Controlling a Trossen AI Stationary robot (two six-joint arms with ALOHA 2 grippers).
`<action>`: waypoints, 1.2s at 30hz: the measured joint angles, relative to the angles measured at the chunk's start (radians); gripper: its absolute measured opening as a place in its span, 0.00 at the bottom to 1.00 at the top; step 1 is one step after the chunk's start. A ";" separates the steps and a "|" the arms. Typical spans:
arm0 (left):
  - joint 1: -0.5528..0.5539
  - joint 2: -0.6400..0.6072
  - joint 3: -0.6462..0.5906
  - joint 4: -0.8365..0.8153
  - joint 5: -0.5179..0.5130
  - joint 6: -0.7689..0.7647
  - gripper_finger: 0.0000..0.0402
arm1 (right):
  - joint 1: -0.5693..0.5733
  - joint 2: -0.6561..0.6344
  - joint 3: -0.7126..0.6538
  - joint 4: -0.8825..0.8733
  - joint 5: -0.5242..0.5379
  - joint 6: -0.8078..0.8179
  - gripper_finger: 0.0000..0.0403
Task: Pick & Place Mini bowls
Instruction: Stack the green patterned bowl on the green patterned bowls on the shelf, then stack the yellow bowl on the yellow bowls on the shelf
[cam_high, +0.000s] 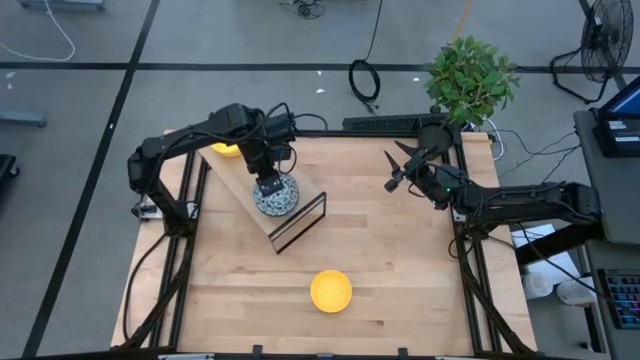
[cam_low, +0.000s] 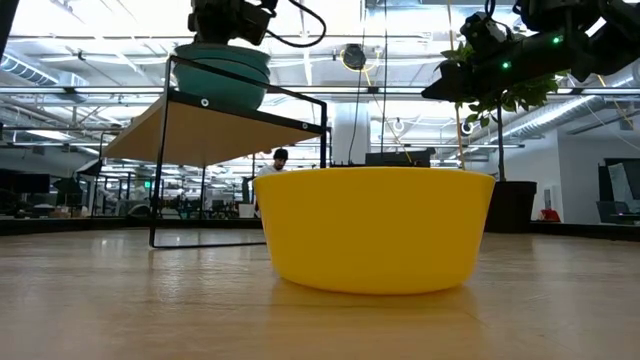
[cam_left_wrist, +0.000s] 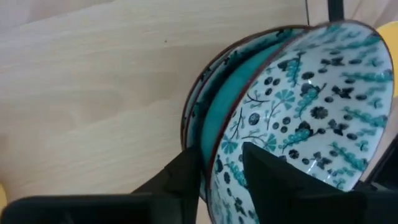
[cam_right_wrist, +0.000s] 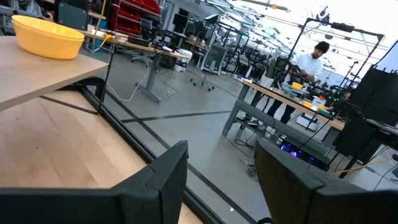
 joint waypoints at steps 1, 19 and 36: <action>0.005 -0.006 0.000 0.000 0.000 0.001 0.32 | 0.000 0.000 0.000 0.000 0.000 0.000 0.42; 0.016 -0.043 0.011 0.001 0.068 0.015 0.42 | 0.000 0.000 0.000 0.008 0.000 0.000 0.42; 0.007 -0.210 0.135 0.245 -0.010 0.119 0.39 | 0.000 0.000 0.000 0.007 -0.019 0.039 0.42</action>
